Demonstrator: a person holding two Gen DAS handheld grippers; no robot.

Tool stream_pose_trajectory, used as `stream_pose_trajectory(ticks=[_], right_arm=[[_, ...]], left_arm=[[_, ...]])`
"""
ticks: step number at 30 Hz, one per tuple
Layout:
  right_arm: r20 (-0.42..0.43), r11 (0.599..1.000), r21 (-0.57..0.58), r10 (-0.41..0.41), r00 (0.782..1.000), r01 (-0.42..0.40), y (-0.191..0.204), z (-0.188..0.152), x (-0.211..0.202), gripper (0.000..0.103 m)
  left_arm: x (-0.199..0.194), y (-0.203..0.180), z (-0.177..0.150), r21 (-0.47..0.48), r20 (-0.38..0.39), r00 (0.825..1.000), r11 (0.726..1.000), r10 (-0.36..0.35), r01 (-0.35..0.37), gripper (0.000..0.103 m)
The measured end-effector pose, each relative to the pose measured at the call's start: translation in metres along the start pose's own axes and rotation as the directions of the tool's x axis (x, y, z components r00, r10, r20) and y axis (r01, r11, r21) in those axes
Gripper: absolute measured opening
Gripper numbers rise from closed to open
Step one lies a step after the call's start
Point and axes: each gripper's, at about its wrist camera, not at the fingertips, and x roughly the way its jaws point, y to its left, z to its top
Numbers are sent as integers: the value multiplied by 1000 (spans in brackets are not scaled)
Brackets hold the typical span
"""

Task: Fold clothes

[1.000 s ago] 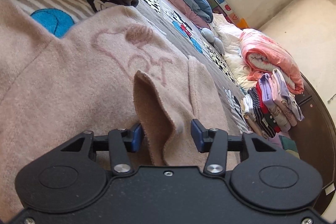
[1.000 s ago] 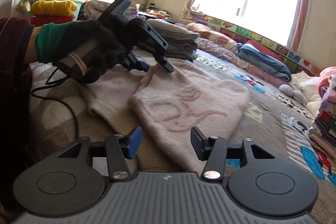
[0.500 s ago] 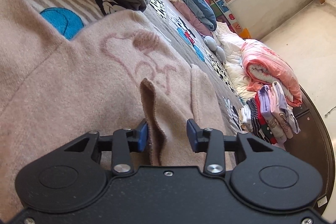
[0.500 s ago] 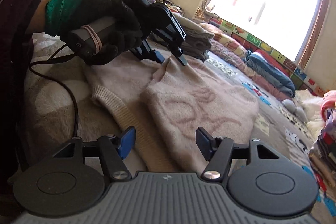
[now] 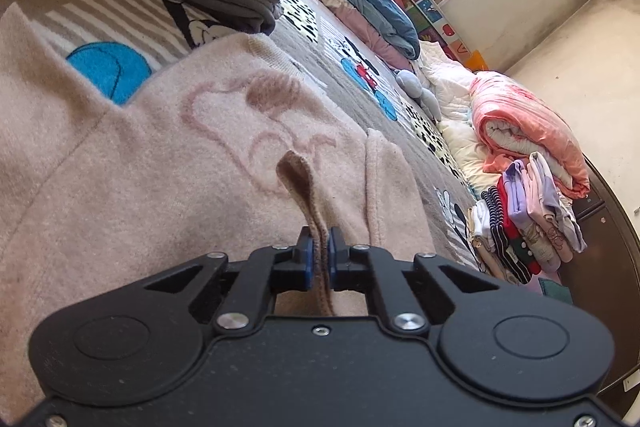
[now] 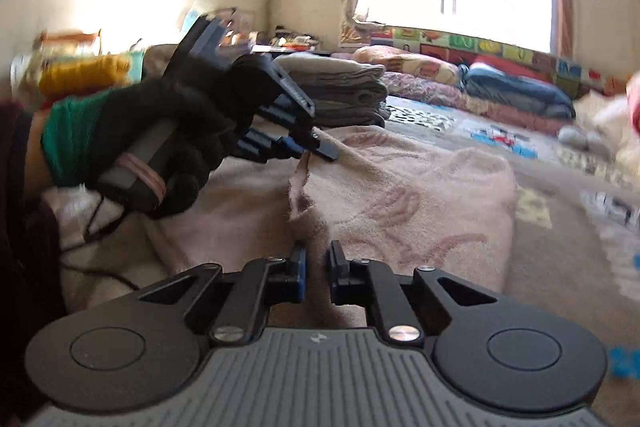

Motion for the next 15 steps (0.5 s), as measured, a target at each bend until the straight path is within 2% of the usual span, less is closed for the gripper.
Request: stream_pose_trajectory(ticks=[2,4,6,11,15], right_arm=[[29,986,164,32,999,-36,-22,-1,-7,12],[59,941,331,47,997,-64,-48,-8,-13,12],[86,898,433,49,995,-82,-66,-17,-18,12],[123,807,576,66,990,-126,-86,-35,-23,11],[141,750,646,64,988,-141,-97,-46,-28,11]], left_arm=[[5,-17,4,38,2,1000,999,10,-10,4],[11,-34,7,78,4,1000,997,22,-22,4],[22,-56,7,133,-2,999,990,50,-49,4],[55,-108,-2,291,-14,991,949,135,-125,4],[84,-141,-20,410,-27,981,897,191,-163,4]])
